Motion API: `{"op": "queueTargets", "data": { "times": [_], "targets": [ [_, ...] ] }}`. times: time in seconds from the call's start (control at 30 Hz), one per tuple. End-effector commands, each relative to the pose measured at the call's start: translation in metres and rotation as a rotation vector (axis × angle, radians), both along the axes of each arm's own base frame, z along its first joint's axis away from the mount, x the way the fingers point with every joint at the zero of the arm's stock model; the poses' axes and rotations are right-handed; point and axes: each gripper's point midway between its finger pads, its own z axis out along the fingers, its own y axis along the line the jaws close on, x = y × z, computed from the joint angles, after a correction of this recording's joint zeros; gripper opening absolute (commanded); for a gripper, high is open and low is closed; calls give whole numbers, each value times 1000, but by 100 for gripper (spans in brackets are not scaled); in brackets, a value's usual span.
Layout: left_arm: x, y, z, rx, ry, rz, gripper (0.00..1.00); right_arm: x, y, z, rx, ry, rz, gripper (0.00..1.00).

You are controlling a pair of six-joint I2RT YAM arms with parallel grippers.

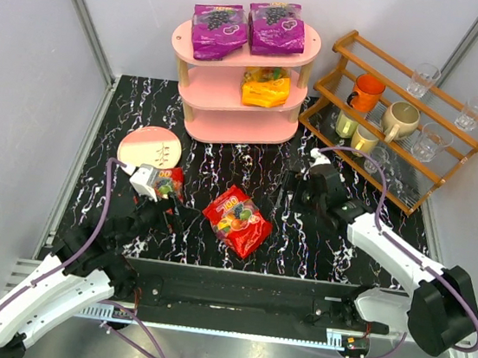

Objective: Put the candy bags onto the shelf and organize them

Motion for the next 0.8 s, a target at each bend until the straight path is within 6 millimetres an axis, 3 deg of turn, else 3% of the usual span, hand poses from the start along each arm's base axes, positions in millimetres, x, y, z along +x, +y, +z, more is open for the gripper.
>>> {"op": "queueTargets", "data": {
  "times": [0.0,0.17,0.33,0.6,0.77],
  "targets": [
    [5,1,11,-23,-25,21,99,-2,23,18,72,-50,124,90],
    [3,2,16,-32,-30,23,99,-21,45,22,143,-122,347,87],
    [2,4,15,-29,-26,29,99,-34,49,7,159,-131,434,86],
    [2,3,13,-39,-14,32,99,-45,58,-10,237,-124,483,84],
    [2,3,12,-45,-10,36,99,-47,61,-24,232,-67,495,78]
  ]
}}
